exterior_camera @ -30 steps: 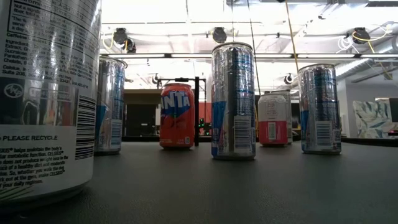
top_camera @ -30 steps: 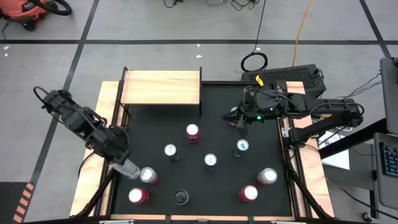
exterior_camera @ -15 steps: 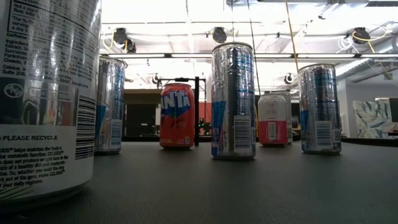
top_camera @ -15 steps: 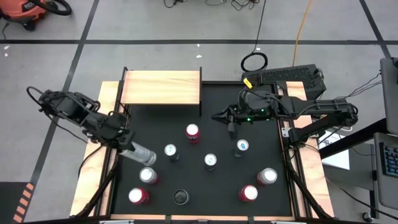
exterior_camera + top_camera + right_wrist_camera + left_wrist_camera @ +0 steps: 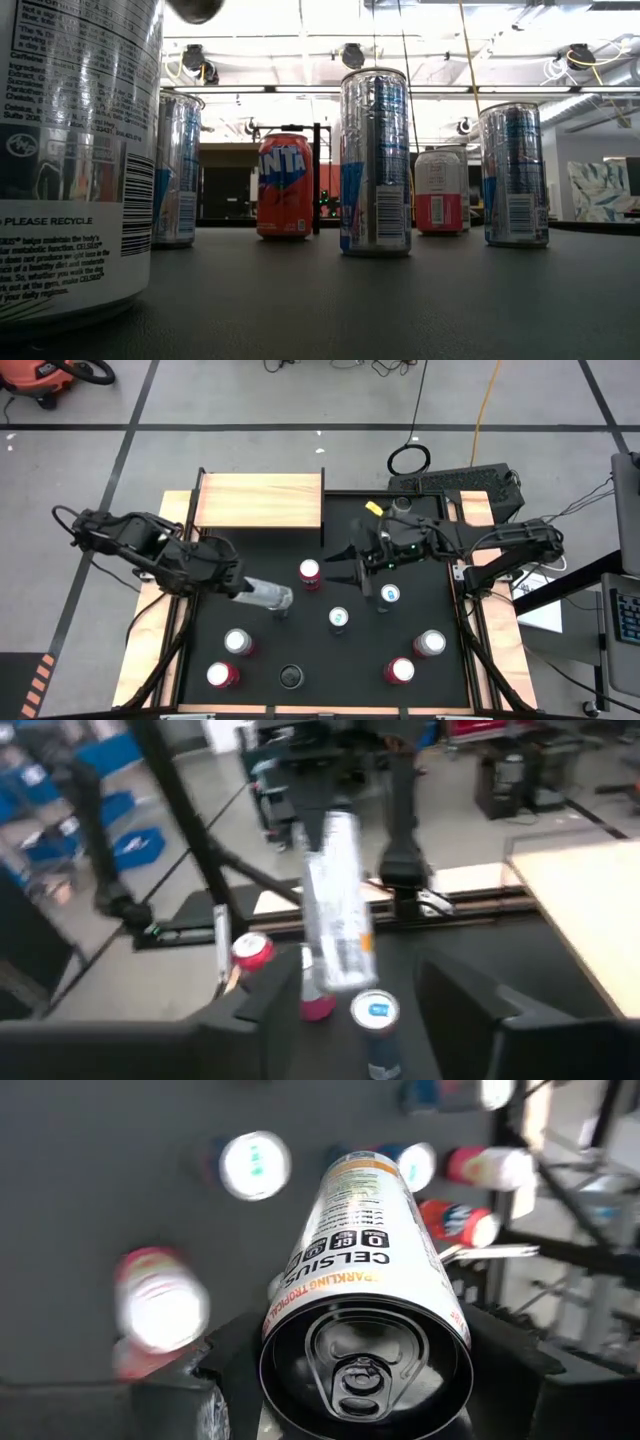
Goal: Place canned beverage on shelf
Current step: Put the middle white yellow soda can on the shelf
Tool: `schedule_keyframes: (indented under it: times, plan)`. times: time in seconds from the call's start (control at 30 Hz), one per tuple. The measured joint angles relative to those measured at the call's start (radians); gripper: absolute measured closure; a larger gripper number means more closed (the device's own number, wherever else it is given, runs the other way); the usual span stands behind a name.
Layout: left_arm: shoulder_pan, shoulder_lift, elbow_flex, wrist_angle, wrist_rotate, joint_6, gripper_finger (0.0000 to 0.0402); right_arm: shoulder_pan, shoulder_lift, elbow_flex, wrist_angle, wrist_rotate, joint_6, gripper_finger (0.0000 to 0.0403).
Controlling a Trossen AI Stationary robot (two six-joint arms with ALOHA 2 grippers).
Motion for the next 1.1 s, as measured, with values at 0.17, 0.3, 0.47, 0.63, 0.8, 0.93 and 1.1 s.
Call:
schedule_keyframes:
  times: [0.17,0.3,0.47,0.63,0.8,0.93,1.1]
  plan:
    - [0.023,0.041,0.000,0.138,-0.072,0.027,0.0155,0.014,0.065,0.094,-0.121,-0.001,-0.079,0.0149]
    - [0.040,0.069,0.000,0.228,-0.116,0.048,0.0155,0.014,0.110,0.163,-0.246,-0.001,-0.121,0.0101]
    - [0.055,0.100,0.000,0.330,-0.127,0.081,0.0155,0.017,0.135,0.198,-0.310,0.002,-0.140,0.0048]
    - [0.056,0.128,0.000,0.381,-0.127,0.098,0.0155,0.017,0.136,0.199,-0.376,0.054,-0.152,0.0011]
    - [0.056,0.140,0.000,0.426,-0.127,0.112,0.0155,0.016,0.137,0.199,-0.448,0.027,-0.153,0.0004]
    - [0.057,0.139,0.000,0.443,-0.131,0.125,0.0155,0.017,0.144,0.198,-0.467,0.024,-0.154,0.0006]
    - [0.058,0.139,0.000,0.447,-0.149,0.126,0.0155,0.018,0.180,0.198,-0.458,0.002,-0.184,0.0007]
